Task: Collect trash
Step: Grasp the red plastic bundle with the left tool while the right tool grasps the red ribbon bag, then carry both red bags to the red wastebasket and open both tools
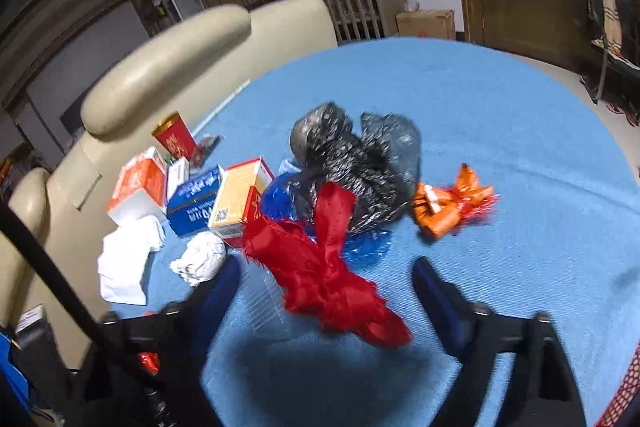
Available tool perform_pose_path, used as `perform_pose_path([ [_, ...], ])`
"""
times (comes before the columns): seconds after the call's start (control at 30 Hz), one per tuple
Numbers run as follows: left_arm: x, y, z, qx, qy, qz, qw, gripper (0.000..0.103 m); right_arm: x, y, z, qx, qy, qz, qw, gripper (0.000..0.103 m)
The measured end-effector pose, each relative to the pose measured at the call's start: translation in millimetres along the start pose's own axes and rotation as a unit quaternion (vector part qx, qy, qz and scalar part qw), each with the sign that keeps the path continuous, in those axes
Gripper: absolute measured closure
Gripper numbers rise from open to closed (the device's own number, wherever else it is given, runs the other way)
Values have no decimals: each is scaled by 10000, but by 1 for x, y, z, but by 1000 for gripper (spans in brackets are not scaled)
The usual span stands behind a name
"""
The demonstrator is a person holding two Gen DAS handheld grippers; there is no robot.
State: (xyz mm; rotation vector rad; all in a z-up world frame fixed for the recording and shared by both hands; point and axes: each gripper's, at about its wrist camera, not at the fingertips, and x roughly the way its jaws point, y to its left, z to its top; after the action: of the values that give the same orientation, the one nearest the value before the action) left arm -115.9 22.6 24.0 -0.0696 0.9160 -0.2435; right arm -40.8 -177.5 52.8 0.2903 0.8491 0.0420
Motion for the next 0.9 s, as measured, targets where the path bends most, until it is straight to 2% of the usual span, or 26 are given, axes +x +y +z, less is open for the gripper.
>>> perform_pose_path([
  [0.03, -1, 0, 0, -4, -8, -2, 10000, 36, 6, 0, 0, -5, 78, -16, 10000, 44],
  [0.07, -2, 0, 0, 2, -19, -8, 10000, 36, 14, 0, -1, 20, 209, 3, 9998, 58],
  [0.1, -3, 0, -1, 10, -28, -7, 10000, 36, 20, -2, -3, 87, 294, 61, 9995, 60],
  [0.3, -12, -7, 1, 60, -120, -40, 9999, 36, 6, -11, -8, 259, 135, 390, 9988, 65],
  [0.47, -26, -22, 4, 241, -273, -119, 9993, 36, -20, -25, -12, 455, -72, 478, 9978, 65],
  [0.9, -45, -77, 4, 872, -435, -428, 9943, 36, -83, -80, -56, 1134, -327, 456, 9920, 65],
])
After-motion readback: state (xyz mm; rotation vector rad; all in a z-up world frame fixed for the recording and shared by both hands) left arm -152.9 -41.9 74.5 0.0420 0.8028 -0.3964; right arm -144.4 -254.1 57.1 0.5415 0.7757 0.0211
